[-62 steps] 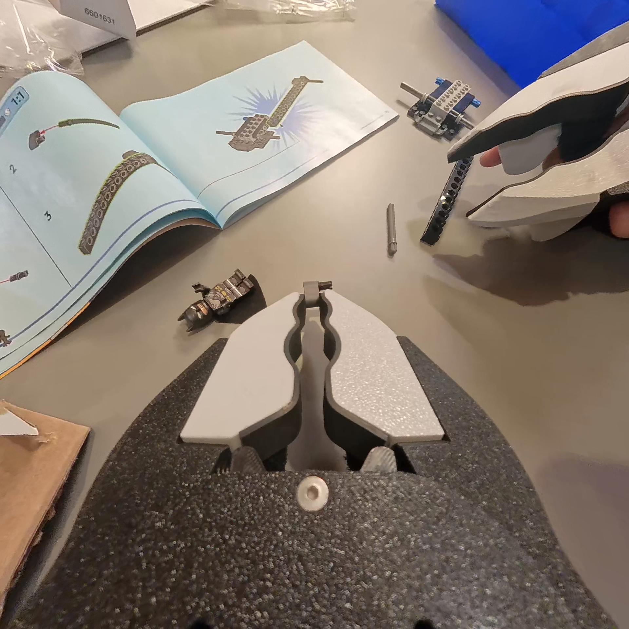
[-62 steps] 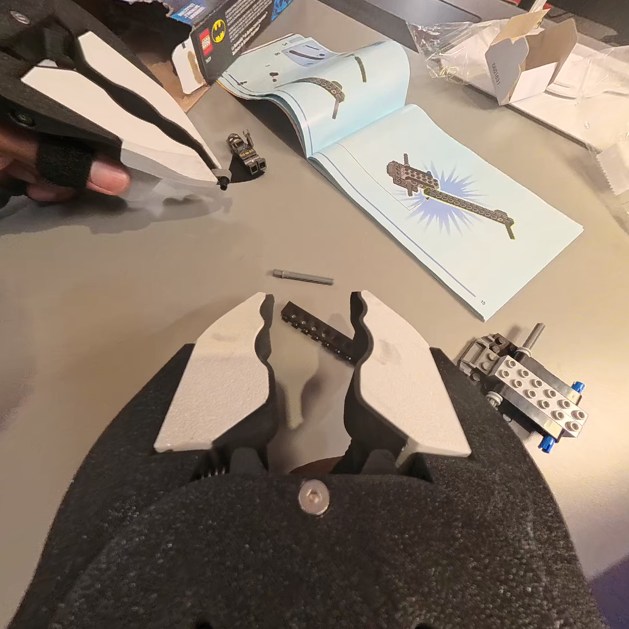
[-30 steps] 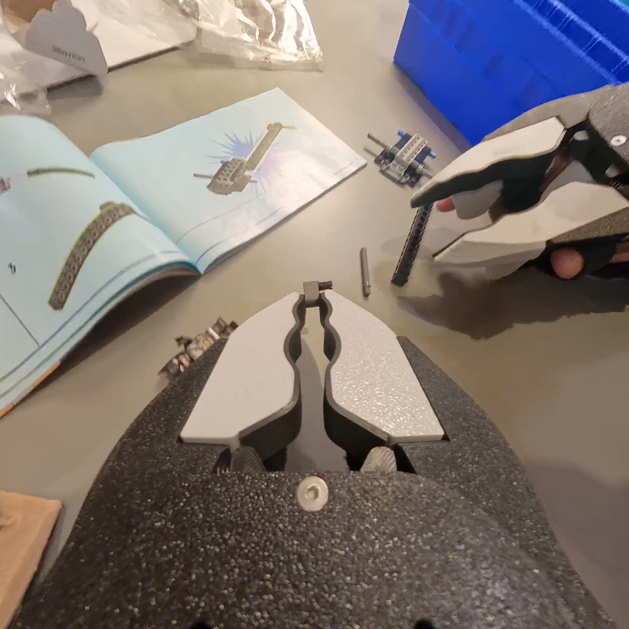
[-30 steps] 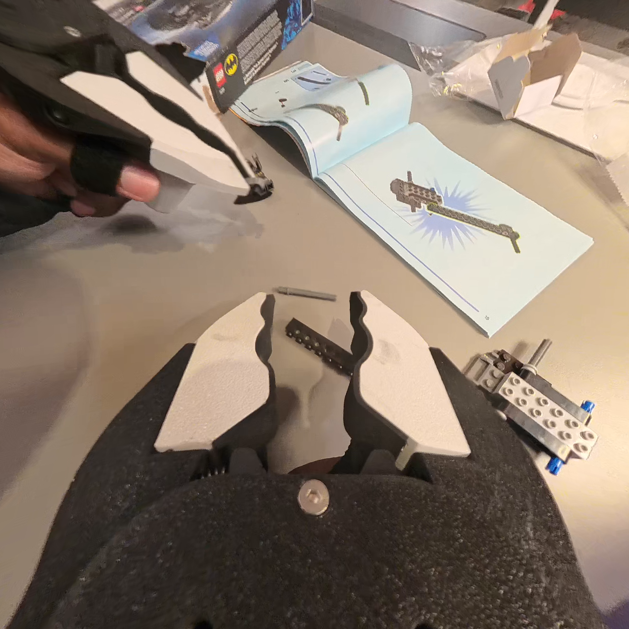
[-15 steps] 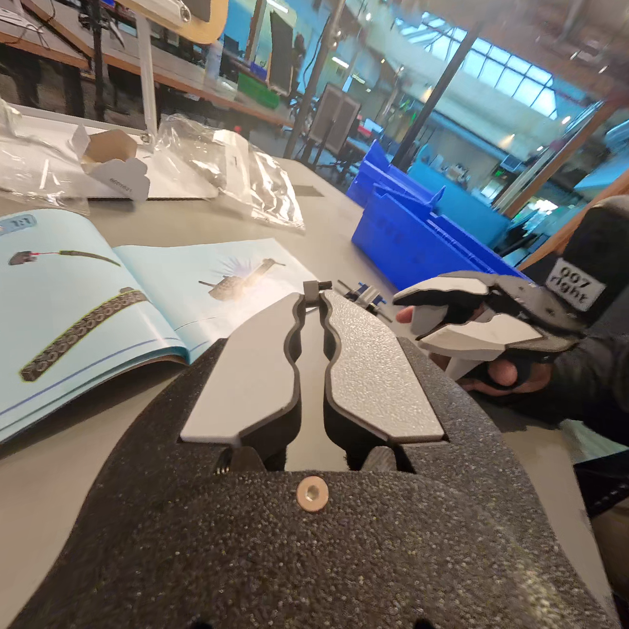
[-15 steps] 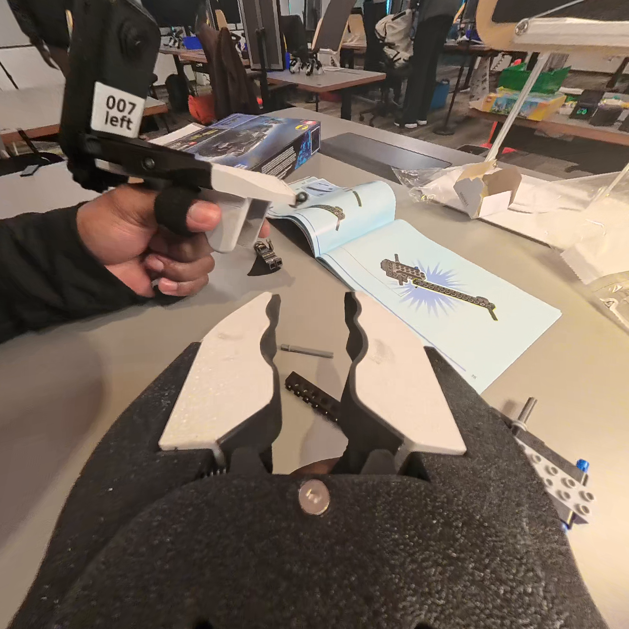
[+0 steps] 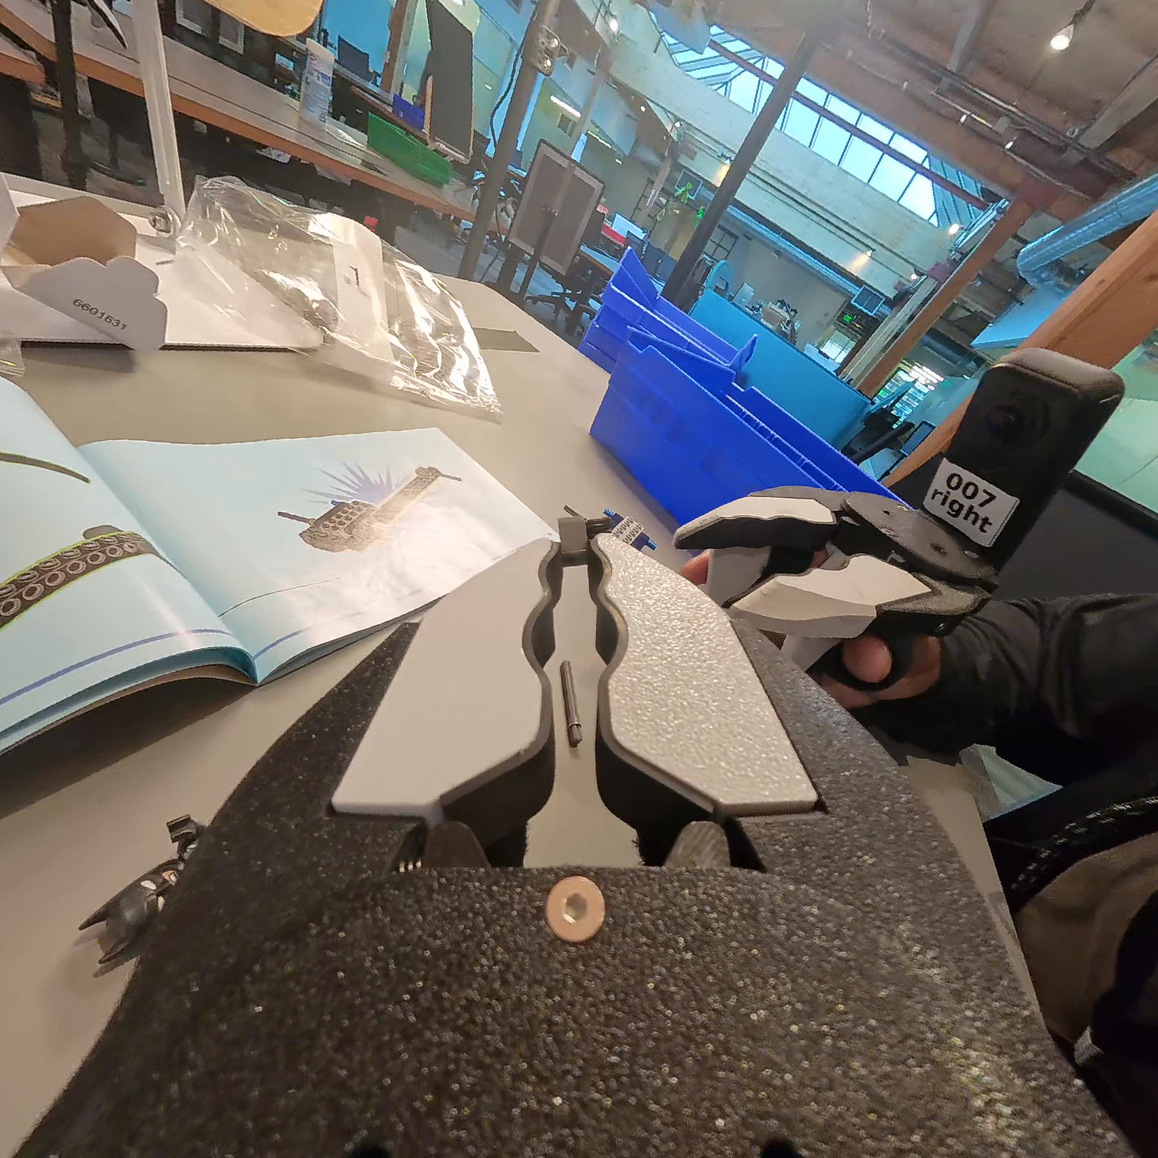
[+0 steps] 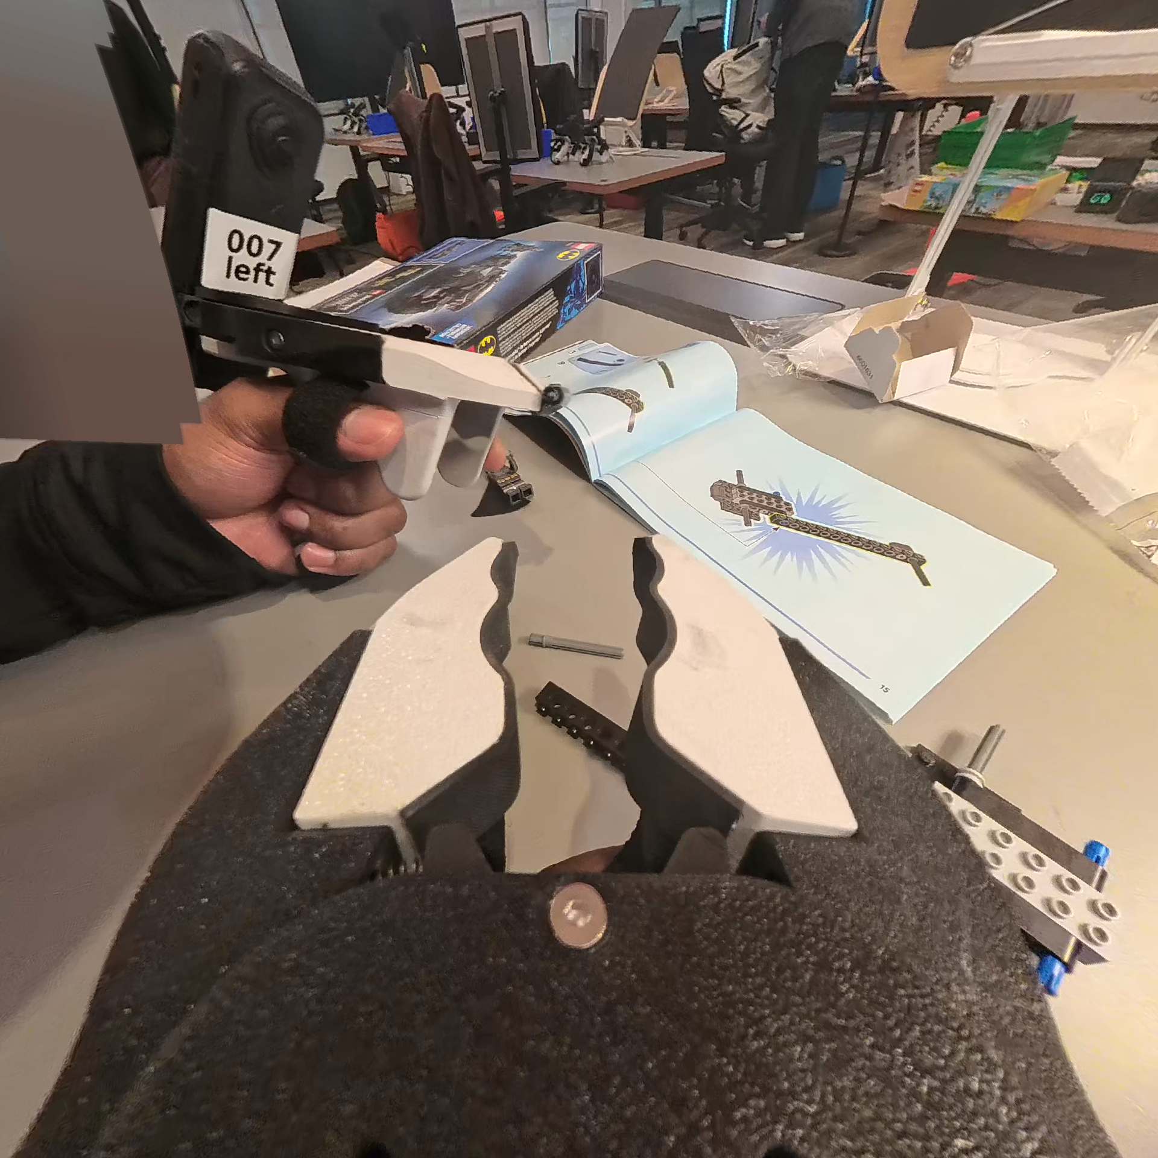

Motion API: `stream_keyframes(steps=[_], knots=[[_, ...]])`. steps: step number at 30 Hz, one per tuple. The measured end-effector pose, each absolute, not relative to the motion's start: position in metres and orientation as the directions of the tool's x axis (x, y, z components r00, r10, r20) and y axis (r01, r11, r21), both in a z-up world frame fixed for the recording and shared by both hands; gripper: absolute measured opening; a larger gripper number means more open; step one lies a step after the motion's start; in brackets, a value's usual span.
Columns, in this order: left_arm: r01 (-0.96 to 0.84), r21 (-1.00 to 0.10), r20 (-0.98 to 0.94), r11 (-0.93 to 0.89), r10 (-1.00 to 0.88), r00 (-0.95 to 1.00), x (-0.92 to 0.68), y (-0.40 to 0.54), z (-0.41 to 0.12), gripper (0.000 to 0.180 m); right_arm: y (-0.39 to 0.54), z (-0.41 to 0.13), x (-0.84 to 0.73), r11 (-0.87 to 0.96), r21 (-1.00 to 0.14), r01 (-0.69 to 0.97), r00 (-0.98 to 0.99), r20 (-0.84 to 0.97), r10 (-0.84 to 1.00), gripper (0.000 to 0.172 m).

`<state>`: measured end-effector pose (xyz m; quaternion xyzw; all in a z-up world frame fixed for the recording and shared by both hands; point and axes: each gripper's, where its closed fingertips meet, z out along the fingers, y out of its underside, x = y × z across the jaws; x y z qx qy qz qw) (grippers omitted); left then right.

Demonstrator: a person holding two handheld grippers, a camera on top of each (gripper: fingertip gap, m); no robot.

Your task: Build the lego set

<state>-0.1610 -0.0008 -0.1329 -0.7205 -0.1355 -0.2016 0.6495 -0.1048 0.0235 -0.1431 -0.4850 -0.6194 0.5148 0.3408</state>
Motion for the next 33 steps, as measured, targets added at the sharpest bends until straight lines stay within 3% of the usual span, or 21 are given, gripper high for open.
stream_keyframes(steps=[33], knots=[[0.453,-0.883,0.463,-0.126,-0.067,0.884,-0.1596,-0.0023,-0.1334,0.007,0.0226,-0.1455,-0.1050,-0.014,-0.963,0.269,-0.312,-0.101,0.945,0.037]])
